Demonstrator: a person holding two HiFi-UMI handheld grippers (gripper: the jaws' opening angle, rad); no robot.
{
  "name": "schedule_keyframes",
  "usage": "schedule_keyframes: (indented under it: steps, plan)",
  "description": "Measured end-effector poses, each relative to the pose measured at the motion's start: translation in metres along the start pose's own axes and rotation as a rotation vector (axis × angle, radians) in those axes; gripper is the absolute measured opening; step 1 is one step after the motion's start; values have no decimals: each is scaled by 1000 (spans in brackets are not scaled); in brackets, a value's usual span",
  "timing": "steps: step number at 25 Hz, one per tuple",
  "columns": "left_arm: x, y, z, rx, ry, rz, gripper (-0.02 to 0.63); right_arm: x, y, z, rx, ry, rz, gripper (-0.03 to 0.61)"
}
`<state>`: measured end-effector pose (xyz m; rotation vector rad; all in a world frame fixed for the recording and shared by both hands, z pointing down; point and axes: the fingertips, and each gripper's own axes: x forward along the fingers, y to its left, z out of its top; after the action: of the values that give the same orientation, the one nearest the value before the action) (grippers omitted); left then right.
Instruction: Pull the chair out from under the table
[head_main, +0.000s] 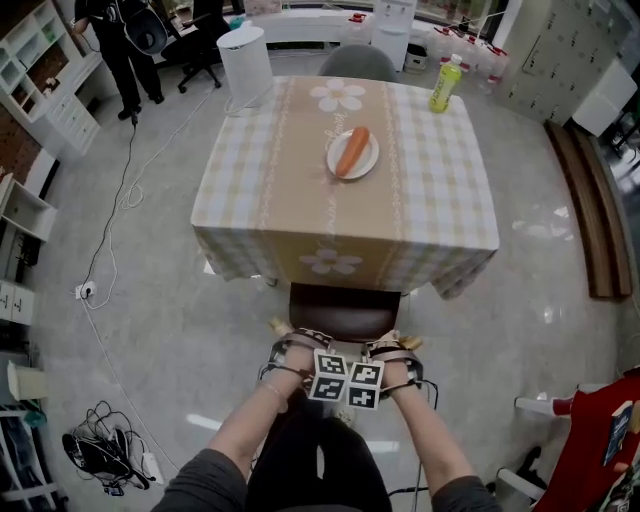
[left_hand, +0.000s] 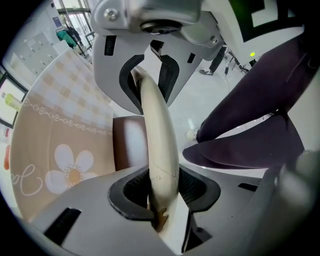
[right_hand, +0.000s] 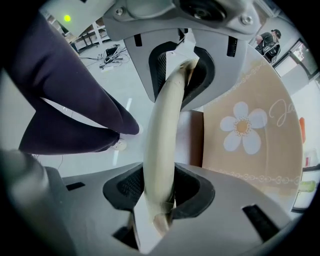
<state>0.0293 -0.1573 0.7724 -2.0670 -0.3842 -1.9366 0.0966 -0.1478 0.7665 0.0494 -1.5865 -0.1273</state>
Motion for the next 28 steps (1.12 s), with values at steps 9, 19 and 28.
schedule_keyframes:
  steps: [9,19,28]
  plan:
    - [3,-29,13,-23,14,14,146,-1,31,0,-29,-12,-5,138]
    - [4,-53,24,-40,15,28,146,-3,56,1,-42,-9,-17,138]
    - [8,-76,32,-47,19,43,146,-2,80,2,-47,-10,-27,138]
